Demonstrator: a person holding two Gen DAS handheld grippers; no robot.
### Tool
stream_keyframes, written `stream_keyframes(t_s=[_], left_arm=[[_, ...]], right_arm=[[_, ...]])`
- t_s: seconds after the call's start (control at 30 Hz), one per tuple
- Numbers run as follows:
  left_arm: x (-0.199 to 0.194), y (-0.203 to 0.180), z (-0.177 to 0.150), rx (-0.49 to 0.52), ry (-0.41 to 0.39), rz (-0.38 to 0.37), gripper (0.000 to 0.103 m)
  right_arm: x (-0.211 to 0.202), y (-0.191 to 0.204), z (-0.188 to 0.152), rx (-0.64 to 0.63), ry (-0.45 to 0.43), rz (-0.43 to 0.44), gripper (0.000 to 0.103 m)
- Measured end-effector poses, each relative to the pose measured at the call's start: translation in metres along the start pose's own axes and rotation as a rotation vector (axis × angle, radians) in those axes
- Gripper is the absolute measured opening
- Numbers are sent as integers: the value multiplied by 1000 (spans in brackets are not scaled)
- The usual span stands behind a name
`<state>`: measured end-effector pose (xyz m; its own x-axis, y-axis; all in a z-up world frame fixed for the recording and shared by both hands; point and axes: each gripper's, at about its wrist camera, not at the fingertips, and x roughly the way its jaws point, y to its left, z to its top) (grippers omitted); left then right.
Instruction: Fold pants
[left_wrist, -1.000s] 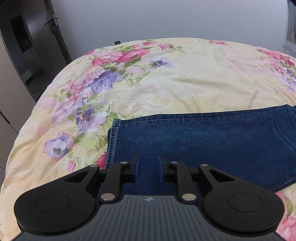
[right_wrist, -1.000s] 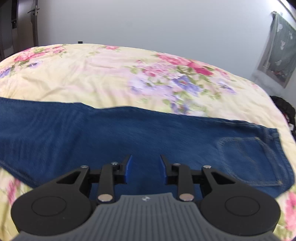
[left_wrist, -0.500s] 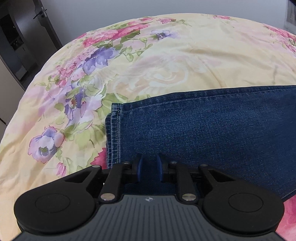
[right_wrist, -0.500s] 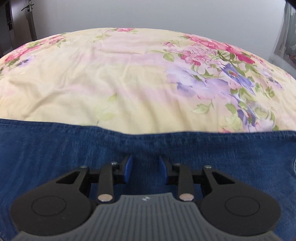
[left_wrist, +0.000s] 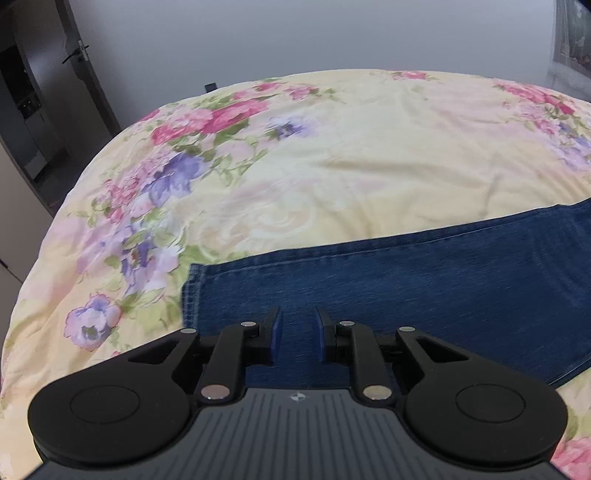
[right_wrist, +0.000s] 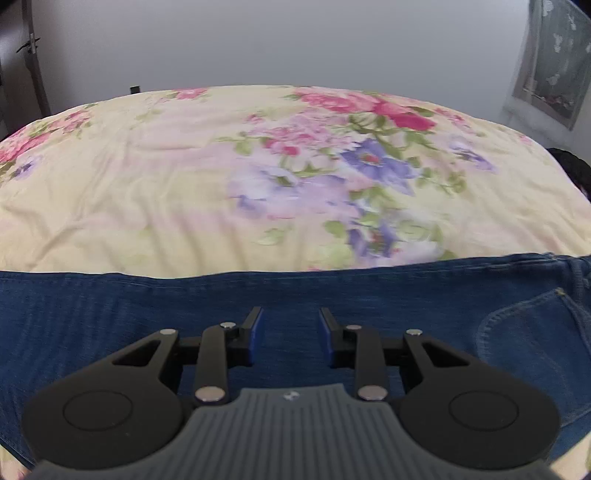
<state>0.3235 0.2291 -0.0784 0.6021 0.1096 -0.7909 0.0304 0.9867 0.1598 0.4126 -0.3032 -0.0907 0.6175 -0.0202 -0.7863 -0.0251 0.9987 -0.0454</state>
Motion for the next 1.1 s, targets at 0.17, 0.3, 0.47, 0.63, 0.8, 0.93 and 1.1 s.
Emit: stream_keyframes(t_s=[0.17, 0.3, 0.47, 0.63, 0.8, 0.93, 1.1], left_arm=[[-12, -63, 25, 72, -20, -91, 23], [-17, -119, 41, 154, -33, -136, 23], [-6, -187, 44, 125, -46, -196, 23], [13, -246, 45, 60, -57, -305, 23], [32, -286, 54, 72, -62, -301, 23], [53, -301, 55, 62, -55, -295, 23], [77, -314, 52, 93, -27, -275, 23]], right_arm=[[-31, -105, -19, 103, 19, -88, 31], [-52, -179, -43, 164, 30, -157, 36], [-62, -253, -69, 290, 48, -179, 41], [-67, -307, -73, 378, 10, -189, 44], [-51, -340, -53, 398, -37, -150, 44], [-20, -353, -24, 378, -79, -95, 44], [39, -359, 3, 365, -22, -68, 43]])
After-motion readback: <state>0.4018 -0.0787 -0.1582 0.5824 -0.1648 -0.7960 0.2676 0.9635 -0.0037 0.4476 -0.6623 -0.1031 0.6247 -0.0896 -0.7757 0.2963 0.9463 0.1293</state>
